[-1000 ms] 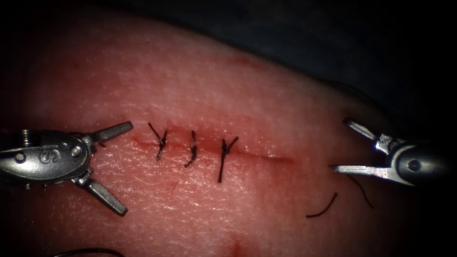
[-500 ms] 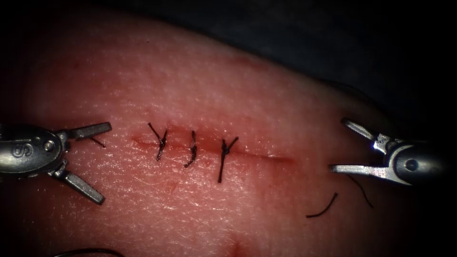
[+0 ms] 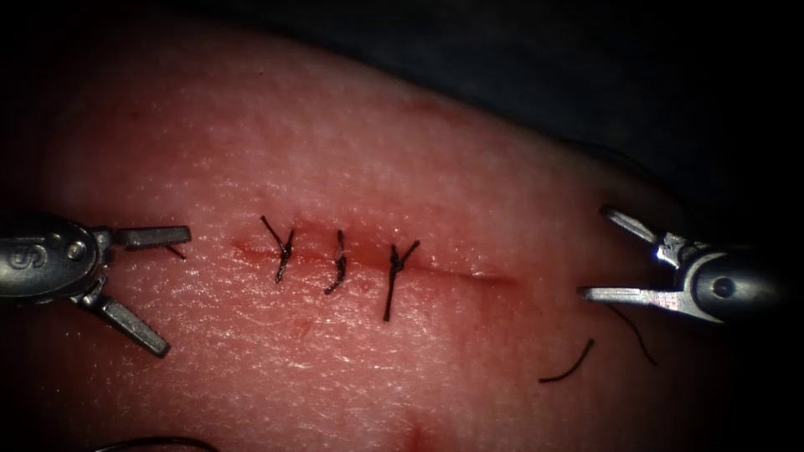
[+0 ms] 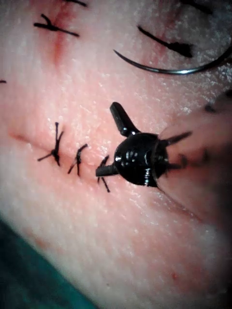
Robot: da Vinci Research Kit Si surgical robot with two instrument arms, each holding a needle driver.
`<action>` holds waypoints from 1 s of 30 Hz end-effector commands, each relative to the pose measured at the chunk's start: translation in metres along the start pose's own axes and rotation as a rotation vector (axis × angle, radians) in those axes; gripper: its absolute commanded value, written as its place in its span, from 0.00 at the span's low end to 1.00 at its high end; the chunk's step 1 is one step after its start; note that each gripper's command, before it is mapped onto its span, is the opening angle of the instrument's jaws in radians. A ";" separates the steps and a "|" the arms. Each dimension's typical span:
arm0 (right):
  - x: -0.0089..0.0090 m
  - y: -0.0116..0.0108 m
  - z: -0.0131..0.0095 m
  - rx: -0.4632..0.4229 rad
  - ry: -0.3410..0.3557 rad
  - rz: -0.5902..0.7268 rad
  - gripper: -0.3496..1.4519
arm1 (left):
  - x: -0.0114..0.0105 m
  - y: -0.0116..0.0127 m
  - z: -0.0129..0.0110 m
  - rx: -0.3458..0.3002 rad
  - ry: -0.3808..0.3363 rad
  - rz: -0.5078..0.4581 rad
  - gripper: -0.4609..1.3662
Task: Wound Closure
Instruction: Pick up the needle with the left end-effector
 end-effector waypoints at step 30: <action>0.0001 -0.0002 -0.0002 0.013 0.002 0.000 0.98 | -0.0062 0.0079 0.0056 -0.116 -0.303 0.091 0.63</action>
